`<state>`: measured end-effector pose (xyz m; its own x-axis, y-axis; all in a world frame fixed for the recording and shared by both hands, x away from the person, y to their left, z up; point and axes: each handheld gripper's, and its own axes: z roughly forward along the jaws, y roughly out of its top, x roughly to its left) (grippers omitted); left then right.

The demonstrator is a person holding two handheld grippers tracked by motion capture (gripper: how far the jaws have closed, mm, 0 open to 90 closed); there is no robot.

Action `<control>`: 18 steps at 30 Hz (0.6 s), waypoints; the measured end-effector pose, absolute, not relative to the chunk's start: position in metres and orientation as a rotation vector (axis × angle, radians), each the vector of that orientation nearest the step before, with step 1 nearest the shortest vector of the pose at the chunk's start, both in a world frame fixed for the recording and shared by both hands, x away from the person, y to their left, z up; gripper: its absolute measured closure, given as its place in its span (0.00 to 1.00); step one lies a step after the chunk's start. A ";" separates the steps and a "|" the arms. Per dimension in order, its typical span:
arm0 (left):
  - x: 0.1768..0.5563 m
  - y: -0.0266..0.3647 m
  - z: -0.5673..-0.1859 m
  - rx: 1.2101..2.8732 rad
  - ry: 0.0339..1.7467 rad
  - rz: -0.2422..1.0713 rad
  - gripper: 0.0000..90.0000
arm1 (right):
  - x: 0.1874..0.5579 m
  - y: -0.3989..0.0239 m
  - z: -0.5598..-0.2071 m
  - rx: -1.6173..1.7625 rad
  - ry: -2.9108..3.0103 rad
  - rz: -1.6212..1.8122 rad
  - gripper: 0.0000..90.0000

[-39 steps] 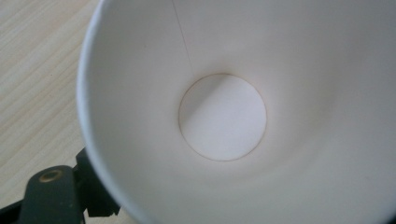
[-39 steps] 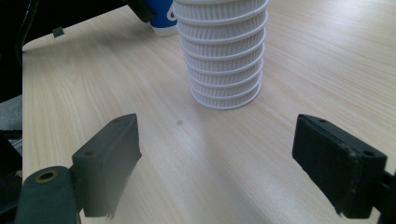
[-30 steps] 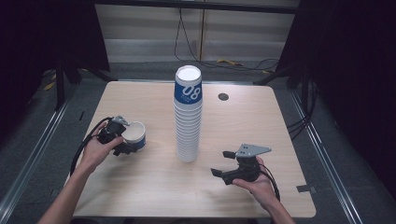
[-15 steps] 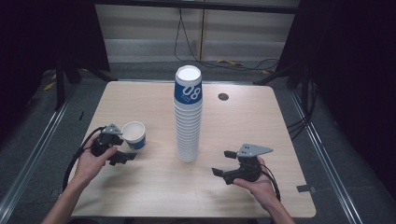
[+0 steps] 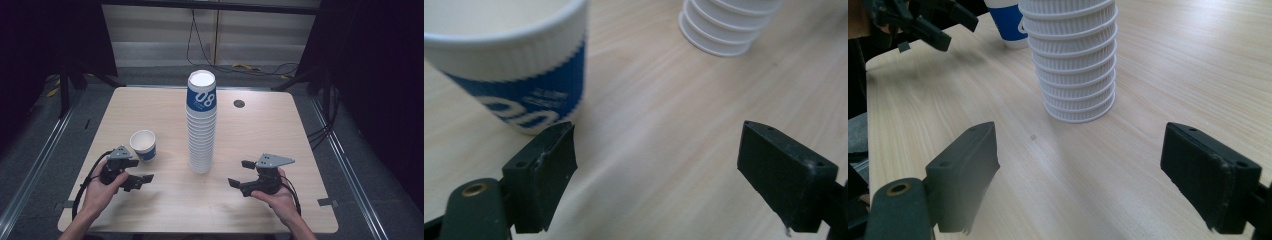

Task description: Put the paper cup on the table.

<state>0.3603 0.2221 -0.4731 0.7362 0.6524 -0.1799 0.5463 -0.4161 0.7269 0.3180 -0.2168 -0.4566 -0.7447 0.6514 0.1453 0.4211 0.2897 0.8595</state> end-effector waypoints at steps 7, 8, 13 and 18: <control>0.345 0.209 -0.474 2.059 0.880 0.150 0.18 | 0.313 -0.221 -0.456 1.017 2.319 1.424 0.18; 0.342 0.208 -0.473 2.059 0.871 0.156 0.18 | 0.311 -0.221 -0.456 1.018 2.315 1.423 0.18; 0.328 0.197 -0.474 2.036 0.868 0.167 0.18 | 0.305 -0.223 -0.453 1.046 2.267 1.452 0.21; 0.319 0.187 -0.480 2.002 0.856 0.171 0.18 | 0.304 -0.219 -0.456 1.038 2.273 1.461 0.20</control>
